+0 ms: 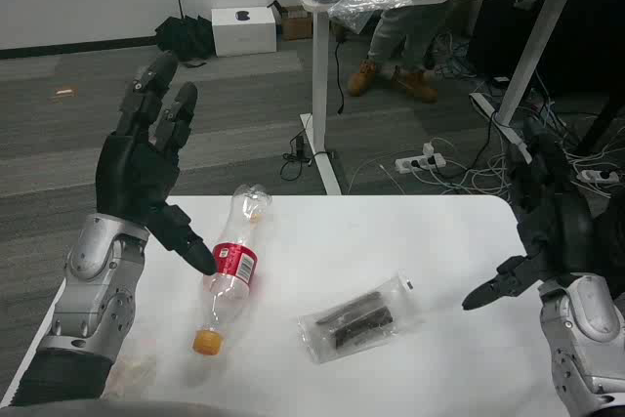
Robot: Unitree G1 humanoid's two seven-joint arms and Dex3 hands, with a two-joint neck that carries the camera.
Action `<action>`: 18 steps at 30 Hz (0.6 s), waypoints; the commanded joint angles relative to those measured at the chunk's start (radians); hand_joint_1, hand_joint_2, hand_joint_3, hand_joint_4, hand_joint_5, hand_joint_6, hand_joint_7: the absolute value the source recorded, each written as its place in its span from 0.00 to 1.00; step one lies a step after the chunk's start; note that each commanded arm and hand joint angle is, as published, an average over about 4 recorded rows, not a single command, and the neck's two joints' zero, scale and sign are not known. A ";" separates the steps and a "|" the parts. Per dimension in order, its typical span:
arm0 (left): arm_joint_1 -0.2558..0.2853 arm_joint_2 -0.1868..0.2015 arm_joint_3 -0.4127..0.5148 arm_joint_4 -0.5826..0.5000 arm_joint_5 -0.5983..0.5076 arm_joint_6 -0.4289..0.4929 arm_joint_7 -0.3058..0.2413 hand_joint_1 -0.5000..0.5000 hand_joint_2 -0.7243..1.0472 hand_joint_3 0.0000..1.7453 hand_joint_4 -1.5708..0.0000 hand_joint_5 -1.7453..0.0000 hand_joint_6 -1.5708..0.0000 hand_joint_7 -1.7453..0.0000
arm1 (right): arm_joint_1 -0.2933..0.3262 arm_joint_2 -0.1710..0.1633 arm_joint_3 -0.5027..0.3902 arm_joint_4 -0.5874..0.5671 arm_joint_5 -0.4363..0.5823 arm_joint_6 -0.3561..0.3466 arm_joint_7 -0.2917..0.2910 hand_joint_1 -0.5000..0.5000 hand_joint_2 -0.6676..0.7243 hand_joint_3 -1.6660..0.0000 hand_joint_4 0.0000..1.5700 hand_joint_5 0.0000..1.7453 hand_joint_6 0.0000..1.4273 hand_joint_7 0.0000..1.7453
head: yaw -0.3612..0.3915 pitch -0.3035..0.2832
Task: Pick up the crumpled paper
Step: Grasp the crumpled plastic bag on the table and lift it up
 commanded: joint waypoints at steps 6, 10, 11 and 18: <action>-0.455 0.064 -0.459 0.732 -0.114 -0.717 0.475 0.00 0.04 0.00 1.00 1.00 1.00 1.00 | -0.028 0.117 -0.059 -0.149 -0.196 -0.347 -0.344 0.33 1.00 1.00 0.00 0.00 0.00 0.00 | -0.278 -0.006; -0.454 0.064 -0.462 0.732 -0.115 -0.717 0.475 0.00 0.03 0.00 1.00 1.00 1.00 1.00 | -0.024 0.116 -0.059 -0.152 -0.196 -0.345 -0.343 0.33 1.00 1.00 0.00 0.00 0.00 0.00 | -0.282 -0.003; -0.454 0.064 -0.462 0.732 -0.115 -0.717 0.475 0.00 0.03 0.00 1.00 1.00 1.00 1.00 | -0.024 0.116 -0.059 -0.152 -0.196 -0.345 -0.343 0.33 1.00 1.00 0.00 0.00 0.00 0.00 | -0.282 -0.004; -0.454 0.063 -0.464 0.733 -0.115 -0.717 0.475 0.00 0.04 0.00 1.00 1.00 1.00 1.00 | -0.024 0.115 -0.059 -0.153 -0.193 -0.345 -0.344 0.33 1.00 1.00 0.00 0.00 0.00 0.00 | -0.281 -0.008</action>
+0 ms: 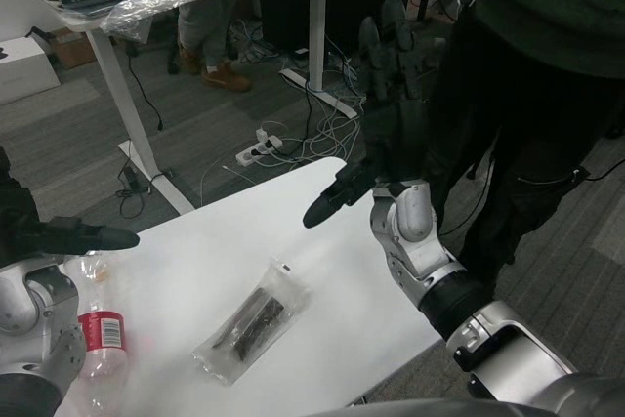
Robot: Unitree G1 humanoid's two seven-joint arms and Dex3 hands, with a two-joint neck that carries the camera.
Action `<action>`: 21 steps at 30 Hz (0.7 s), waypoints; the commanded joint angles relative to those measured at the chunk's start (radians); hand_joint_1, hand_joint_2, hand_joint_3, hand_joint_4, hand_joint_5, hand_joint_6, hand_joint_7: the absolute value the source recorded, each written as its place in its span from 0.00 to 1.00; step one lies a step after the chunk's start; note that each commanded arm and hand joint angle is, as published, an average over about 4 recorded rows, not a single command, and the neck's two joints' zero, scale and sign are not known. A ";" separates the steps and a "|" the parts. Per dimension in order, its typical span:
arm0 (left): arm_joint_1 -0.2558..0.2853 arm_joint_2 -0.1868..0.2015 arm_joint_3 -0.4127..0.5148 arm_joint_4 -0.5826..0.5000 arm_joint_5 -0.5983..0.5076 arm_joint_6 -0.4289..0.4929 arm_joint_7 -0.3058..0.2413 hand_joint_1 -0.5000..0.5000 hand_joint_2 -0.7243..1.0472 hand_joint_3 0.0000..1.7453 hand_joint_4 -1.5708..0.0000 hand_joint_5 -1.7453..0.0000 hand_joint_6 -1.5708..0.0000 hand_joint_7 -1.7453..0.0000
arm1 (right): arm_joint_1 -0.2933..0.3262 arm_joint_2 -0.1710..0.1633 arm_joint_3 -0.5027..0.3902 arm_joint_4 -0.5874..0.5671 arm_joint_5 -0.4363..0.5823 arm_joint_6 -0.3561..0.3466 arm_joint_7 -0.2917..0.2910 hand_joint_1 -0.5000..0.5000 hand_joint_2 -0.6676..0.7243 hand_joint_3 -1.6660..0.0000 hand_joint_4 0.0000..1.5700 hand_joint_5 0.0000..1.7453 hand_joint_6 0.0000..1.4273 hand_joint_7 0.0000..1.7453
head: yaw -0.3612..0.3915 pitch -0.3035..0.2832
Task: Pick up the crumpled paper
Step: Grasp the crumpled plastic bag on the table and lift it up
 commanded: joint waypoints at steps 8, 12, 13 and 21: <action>-0.007 0.003 -0.006 0.009 -0.004 -0.013 0.007 0.00 0.04 0.00 1.00 1.00 1.00 1.00 | -0.001 -0.005 -0.005 -0.007 0.002 -0.005 -0.002 0.33 1.00 1.00 0.00 0.00 0.00 0.00 | -0.001 -0.006; -0.010 0.003 -0.009 0.011 -0.004 -0.012 0.007 0.00 0.05 0.00 1.00 1.00 1.00 1.00 | -0.001 -0.005 -0.005 -0.007 0.003 -0.005 -0.002 0.33 1.00 1.00 0.00 0.00 0.00 0.00 | -0.004 -0.010; -0.011 0.003 -0.010 0.012 -0.004 -0.012 0.007 0.00 0.05 0.00 1.00 1.00 1.00 1.00 | -0.001 -0.006 -0.005 -0.007 0.004 -0.005 -0.002 0.33 1.00 1.00 0.00 0.00 0.00 0.00 | -0.005 -0.011; -0.018 0.003 -0.014 0.014 -0.004 -0.011 0.007 0.00 0.05 0.00 1.00 1.00 1.00 1.00 | 0.000 -0.006 -0.005 -0.007 0.006 -0.002 -0.002 0.33 1.00 1.00 0.00 0.00 0.00 0.00 | 0.022 -0.031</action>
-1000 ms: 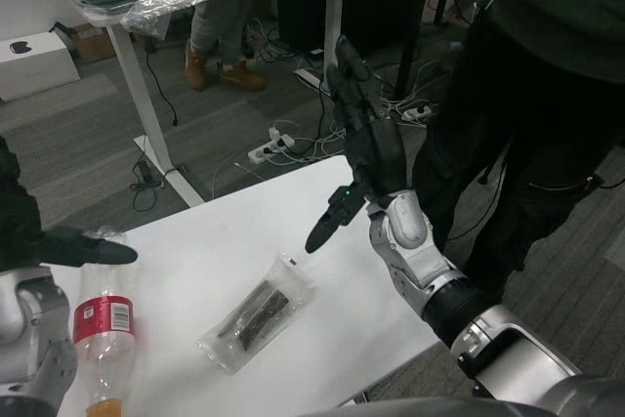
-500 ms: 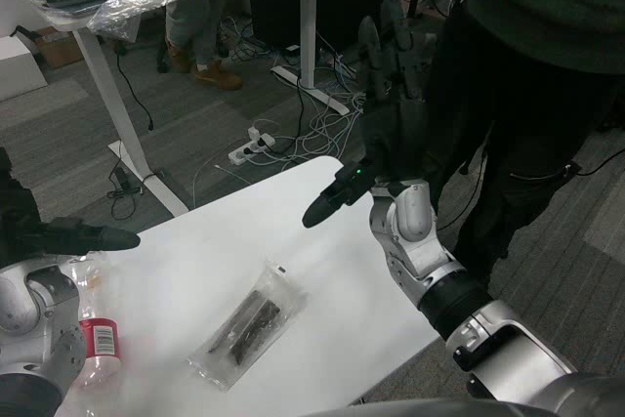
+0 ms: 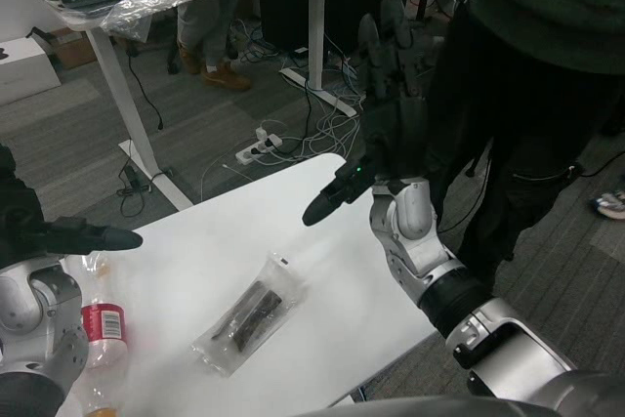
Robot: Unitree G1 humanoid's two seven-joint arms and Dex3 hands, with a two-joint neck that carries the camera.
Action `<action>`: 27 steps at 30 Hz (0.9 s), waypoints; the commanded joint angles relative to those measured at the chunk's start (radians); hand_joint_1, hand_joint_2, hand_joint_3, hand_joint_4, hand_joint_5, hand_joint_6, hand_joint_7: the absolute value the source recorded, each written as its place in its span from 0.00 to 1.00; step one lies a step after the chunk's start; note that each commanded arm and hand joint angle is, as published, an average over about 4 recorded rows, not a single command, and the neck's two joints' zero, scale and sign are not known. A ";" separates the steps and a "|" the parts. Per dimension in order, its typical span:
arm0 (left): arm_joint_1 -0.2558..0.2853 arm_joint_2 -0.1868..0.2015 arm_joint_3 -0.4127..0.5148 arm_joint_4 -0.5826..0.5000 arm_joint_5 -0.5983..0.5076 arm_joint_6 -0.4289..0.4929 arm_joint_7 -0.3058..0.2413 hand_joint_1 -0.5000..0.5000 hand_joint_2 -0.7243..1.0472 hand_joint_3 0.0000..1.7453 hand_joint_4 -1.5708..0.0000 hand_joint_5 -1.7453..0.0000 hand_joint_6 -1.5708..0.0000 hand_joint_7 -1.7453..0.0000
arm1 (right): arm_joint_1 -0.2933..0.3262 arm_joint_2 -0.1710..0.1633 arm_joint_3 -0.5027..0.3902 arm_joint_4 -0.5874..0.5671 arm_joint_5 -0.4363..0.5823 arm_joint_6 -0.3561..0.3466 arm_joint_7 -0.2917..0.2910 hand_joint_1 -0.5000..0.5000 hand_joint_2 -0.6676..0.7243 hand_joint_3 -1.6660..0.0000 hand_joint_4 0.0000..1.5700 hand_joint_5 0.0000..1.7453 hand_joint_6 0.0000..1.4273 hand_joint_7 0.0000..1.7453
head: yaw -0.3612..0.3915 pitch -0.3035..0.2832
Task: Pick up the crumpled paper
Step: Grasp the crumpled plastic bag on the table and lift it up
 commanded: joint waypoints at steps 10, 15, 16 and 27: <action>-0.014 0.002 0.031 -0.003 -0.010 -0.010 0.004 0.00 0.04 0.00 1.00 1.00 1.00 1.00 | 0.000 -0.031 0.032 -0.011 0.006 0.059 0.047 0.33 1.00 1.00 0.00 0.00 0.00 0.00 | 0.464 -0.137; 0.010 0.006 0.063 -0.042 -0.009 0.006 0.002 0.00 0.04 0.00 1.00 1.00 1.00 1.00 | -0.001 -0.026 0.034 0.002 0.005 0.087 0.080 0.33 1.00 1.00 0.00 0.00 0.00 0.00 | 0.587 -0.172; 0.019 0.007 0.074 -0.055 -0.008 0.014 -0.002 0.00 0.03 0.00 1.00 1.00 1.00 1.00 | -0.001 -0.025 0.034 0.003 0.003 0.095 0.086 0.33 1.00 1.00 0.00 0.00 0.00 0.00 | 0.604 -0.176; 0.240 0.022 0.391 -0.402 0.065 0.341 -0.120 0.00 0.05 0.00 1.00 1.00 1.00 1.00 | -0.003 -0.023 0.033 0.024 -0.015 0.148 0.133 0.33 1.00 1.00 0.00 0.00 0.00 0.00 | 0.733 -0.188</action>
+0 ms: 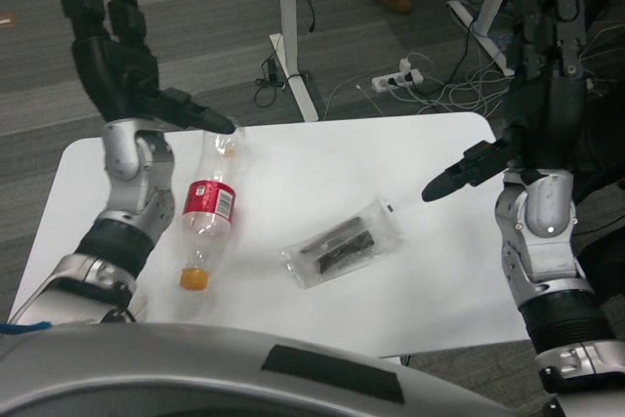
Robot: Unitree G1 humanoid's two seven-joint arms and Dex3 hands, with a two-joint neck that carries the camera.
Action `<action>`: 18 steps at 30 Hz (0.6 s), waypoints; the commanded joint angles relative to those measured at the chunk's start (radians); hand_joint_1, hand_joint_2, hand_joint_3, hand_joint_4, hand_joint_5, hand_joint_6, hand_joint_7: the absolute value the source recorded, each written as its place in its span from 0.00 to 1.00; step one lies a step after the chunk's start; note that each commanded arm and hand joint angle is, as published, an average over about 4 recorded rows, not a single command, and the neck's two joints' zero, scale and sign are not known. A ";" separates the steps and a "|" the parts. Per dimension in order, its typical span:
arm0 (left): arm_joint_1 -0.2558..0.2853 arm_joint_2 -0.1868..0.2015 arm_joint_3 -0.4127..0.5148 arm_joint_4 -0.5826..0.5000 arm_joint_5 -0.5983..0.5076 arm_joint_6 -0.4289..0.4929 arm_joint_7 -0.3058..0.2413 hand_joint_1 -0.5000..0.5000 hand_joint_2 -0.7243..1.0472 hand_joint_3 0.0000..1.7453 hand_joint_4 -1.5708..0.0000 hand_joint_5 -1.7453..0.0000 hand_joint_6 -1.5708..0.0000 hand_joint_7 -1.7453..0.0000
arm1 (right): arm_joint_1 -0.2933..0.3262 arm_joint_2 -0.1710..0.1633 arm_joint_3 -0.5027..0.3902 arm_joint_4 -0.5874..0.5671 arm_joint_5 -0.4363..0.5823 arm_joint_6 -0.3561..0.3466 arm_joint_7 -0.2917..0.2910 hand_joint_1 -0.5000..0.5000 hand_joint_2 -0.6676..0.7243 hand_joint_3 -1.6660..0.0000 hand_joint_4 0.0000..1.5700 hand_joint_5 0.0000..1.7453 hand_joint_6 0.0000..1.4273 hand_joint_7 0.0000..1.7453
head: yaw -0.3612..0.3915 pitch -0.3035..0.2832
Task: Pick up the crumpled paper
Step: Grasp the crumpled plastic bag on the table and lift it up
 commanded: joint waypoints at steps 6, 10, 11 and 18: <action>0.184 0.010 0.359 -0.330 0.066 0.380 -0.129 0.00 0.05 0.00 1.00 1.00 1.00 1.00 | -0.002 -0.010 -0.004 0.041 0.008 0.005 0.006 0.33 1.00 1.00 0.00 0.00 0.00 0.00 | 0.066 0.002; 0.276 0.019 0.471 -0.424 0.062 0.500 -0.152 0.00 0.05 0.00 0.99 1.00 1.00 1.00 | -0.004 -0.016 -0.004 0.064 0.014 0.005 0.008 0.33 1.00 1.00 0.00 0.00 0.00 0.00 | 0.106 -0.001; 0.293 0.018 0.494 -0.435 0.060 0.522 -0.174 0.00 0.05 0.00 0.98 1.00 1.00 1.00 | -0.005 -0.017 -0.004 0.072 0.016 0.005 0.008 0.33 1.00 1.00 0.00 0.00 0.00 0.00 | 0.111 -0.002; 0.393 -0.016 0.615 -0.450 0.074 0.598 -0.383 0.00 0.05 0.00 0.98 1.00 1.00 1.00 | -0.024 -0.031 0.012 0.132 0.028 0.005 0.008 0.33 1.00 1.00 0.00 0.00 0.00 0.00 | 0.233 -0.034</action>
